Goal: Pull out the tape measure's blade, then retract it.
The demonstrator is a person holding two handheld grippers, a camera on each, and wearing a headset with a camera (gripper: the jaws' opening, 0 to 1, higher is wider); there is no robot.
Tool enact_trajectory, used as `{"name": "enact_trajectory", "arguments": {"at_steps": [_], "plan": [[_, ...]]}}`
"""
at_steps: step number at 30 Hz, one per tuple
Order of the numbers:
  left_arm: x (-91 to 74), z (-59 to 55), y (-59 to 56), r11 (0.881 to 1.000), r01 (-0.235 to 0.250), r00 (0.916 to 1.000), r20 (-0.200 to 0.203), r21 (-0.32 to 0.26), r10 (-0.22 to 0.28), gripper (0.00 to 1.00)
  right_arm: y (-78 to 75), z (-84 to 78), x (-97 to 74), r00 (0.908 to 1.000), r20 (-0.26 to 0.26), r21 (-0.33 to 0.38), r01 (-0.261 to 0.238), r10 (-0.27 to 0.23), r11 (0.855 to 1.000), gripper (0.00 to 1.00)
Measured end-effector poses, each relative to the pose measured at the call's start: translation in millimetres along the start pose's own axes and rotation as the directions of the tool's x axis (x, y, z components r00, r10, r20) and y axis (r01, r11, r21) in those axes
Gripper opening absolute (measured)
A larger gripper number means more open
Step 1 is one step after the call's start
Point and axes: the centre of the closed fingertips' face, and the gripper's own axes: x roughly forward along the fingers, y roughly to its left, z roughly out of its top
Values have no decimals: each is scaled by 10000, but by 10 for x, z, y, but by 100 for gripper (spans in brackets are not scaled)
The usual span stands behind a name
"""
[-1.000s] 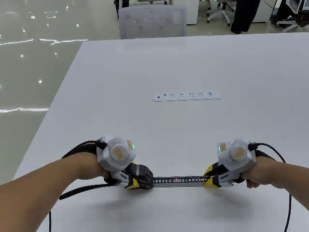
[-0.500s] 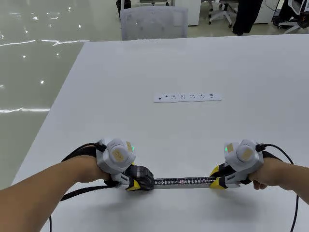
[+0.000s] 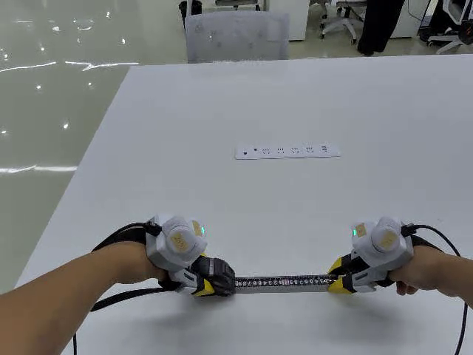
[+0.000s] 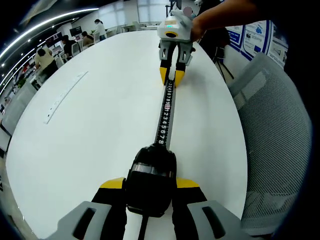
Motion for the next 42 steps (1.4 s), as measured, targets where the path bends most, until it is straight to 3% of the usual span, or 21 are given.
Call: {"name": "enact_trajectory", "arguments": {"at_steps": [42], "plan": [[-9,4,2,10000,19,10000,-27,-7,-19,32,-37,-198,-176,9998,-130,216,120,-117,9997,13]]}}
